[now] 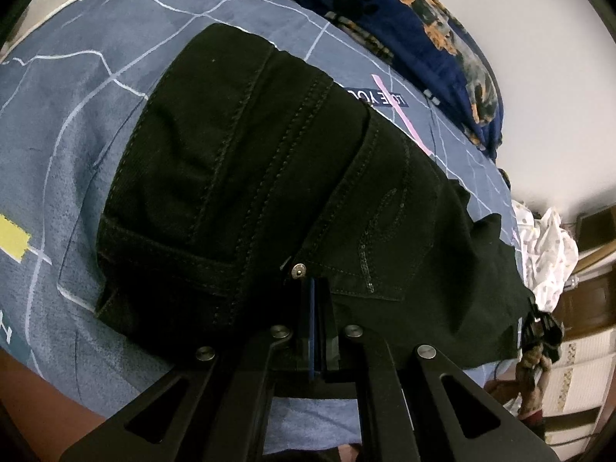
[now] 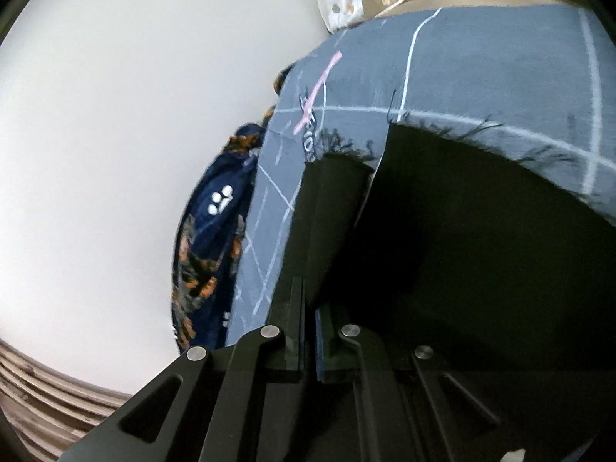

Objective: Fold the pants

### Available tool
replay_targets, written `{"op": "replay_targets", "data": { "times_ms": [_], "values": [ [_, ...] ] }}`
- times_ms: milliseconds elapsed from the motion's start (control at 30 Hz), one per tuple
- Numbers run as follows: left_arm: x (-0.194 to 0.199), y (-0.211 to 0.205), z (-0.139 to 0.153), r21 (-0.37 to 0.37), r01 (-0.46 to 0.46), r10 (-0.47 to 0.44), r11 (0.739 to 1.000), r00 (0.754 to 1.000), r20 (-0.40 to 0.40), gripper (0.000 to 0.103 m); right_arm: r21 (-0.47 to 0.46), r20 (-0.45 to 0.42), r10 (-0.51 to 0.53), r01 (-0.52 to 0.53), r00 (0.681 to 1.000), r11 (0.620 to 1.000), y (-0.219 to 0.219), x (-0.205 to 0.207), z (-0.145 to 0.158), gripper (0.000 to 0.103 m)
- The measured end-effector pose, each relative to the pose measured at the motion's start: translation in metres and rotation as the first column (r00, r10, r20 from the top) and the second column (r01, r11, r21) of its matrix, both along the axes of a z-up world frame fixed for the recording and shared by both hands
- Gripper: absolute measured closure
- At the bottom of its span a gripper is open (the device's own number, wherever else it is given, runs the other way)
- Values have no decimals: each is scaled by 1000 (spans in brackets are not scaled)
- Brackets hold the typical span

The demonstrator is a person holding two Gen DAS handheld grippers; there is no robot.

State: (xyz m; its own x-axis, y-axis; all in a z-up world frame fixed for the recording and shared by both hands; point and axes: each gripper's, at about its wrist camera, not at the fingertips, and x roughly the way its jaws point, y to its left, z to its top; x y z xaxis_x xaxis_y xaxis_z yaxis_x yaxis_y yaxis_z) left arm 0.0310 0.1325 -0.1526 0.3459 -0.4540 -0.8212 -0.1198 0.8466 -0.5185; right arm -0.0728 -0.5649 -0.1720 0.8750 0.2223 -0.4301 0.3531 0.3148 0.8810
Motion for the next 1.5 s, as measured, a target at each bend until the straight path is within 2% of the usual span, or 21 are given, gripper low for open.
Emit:
{"op": "replay_targets", "data": {
  "times_ms": [133, 267, 333, 467, 633, 767, 900, 1000, 1267, 1400, 1500],
  "values": [
    [0, 4, -1, -28, -11, 11, 1000, 1000, -21, 98, -8, 14, -14, 14, 1000, 1000, 3, -32, 16, 98],
    [-1, 3, 0, -19, 12, -13, 1000, 1000, -16, 98, -37, -14, -38, 38, 999, 999, 2, -72, 26, 98],
    [-2, 0, 2, 1, 38, -38, 999, 999, -8, 98, -36, -57, -41, 39, 998, 999, -1, -85, 15, 98],
    [-5, -3, 7, 51, 84, -84, 995, 996, -3, 98, 74, -150, -75, 87, 986, 993, -7, -106, -34, 99],
    [-7, -2, 11, 134, 117, -121, 984, 992, 21, 98, 77, -140, -76, 87, 987, 993, -8, -109, -34, 100],
    [-8, 5, 10, 118, 101, -105, 988, 994, 21, 98, 113, -133, -82, 98, 988, 989, -11, -114, -43, 100],
    [-11, 7, 10, 124, 106, -110, 987, 993, 30, 98, 64, -149, -92, 102, 985, 993, -12, -116, -34, 100],
    [-12, 10, 9, 111, 101, -105, 989, 994, 31, 98, 62, -165, -97, 108, 982, 992, -11, -117, -35, 101],
    [-23, 21, 11, 38, 77, -78, 996, 997, 27, 95, 20, -189, -119, 125, 975, 992, -10, -125, -27, 101],
    [-31, 22, 17, 59, 104, -107, 993, 993, 49, 94, 0, -199, -120, 122, 973, 992, -10, -124, -27, 101],
    [-36, 34, 23, 54, 80, -84, 995, 993, 81, 93, 12, -210, -129, 134, 969, 991, -10, -126, -27, 102]
  ]
}}
